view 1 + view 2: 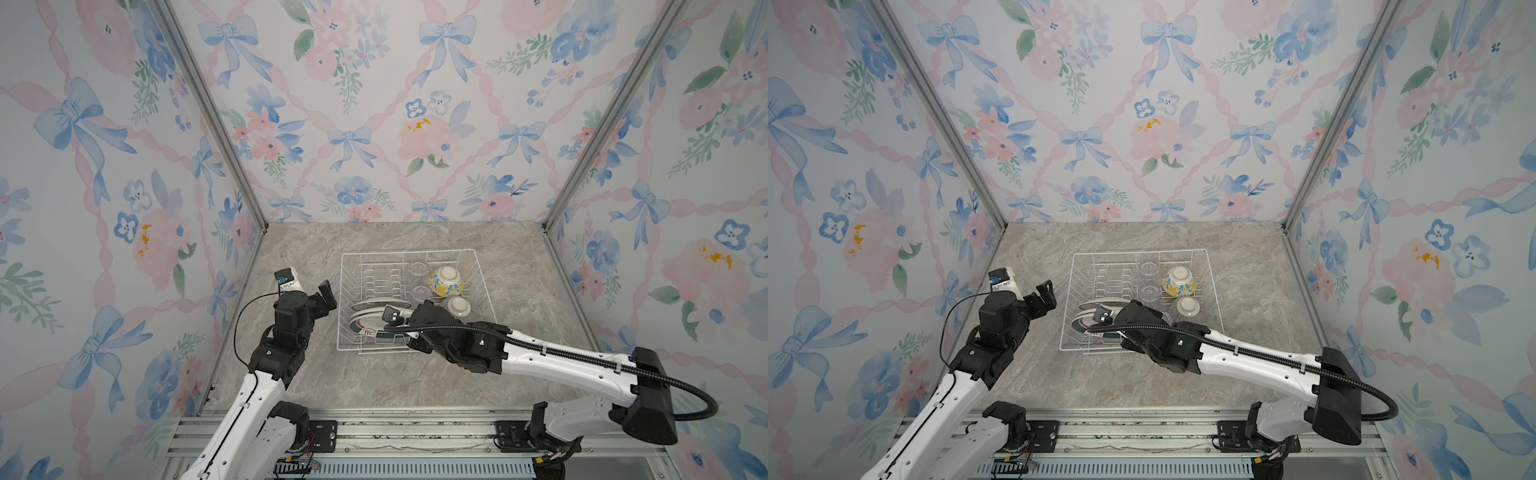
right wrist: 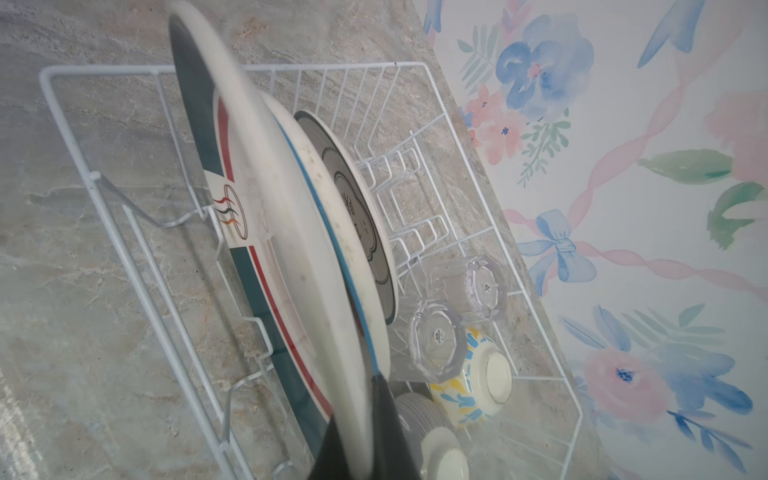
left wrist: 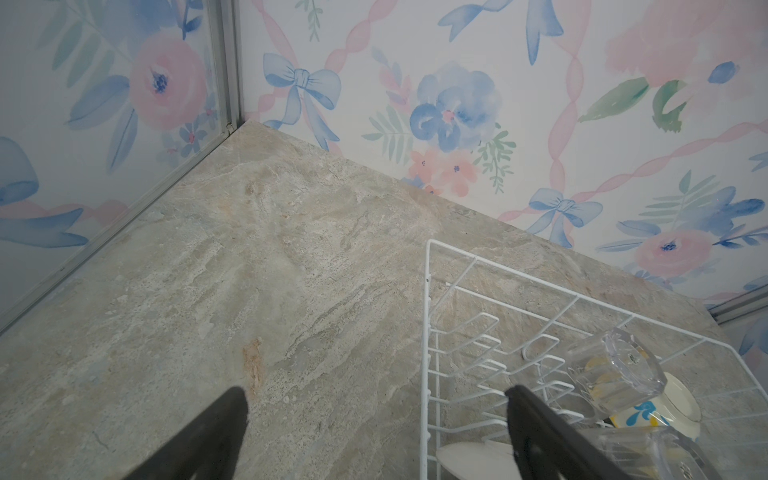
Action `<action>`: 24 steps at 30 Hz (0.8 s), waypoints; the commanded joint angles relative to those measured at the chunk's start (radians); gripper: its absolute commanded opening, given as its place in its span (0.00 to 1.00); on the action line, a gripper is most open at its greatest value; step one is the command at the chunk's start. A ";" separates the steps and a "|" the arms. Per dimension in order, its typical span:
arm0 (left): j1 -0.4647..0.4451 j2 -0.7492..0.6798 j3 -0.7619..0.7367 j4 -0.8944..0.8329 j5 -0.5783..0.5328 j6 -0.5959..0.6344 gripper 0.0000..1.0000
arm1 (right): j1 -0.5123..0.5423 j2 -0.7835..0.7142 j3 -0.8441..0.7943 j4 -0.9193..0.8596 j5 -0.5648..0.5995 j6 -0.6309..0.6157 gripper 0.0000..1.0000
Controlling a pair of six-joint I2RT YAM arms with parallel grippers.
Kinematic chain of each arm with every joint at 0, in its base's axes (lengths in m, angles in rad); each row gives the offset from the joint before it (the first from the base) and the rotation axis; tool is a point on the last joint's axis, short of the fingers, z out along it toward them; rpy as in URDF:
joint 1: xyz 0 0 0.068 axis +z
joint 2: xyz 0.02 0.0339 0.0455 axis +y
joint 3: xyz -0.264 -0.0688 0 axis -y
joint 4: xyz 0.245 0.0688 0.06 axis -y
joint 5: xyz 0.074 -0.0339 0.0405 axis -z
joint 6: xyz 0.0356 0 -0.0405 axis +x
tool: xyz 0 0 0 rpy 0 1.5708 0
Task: Unload the mixed dishes from the dish rack
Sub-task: 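Lower the right gripper onto the green-and-red rimmed plate and grasp its rim, then lift the rimmed plate up out of the rack with the right gripper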
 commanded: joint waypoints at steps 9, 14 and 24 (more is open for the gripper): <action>-0.006 0.002 -0.003 -0.002 -0.016 -0.016 0.98 | 0.005 -0.090 0.027 0.148 0.112 0.066 0.00; -0.006 0.006 -0.003 -0.001 -0.020 -0.022 0.98 | -0.014 -0.111 0.043 0.161 0.109 0.094 0.00; -0.006 0.045 0.024 0.010 -0.008 -0.015 0.98 | -0.091 -0.158 0.065 0.203 0.035 0.175 0.00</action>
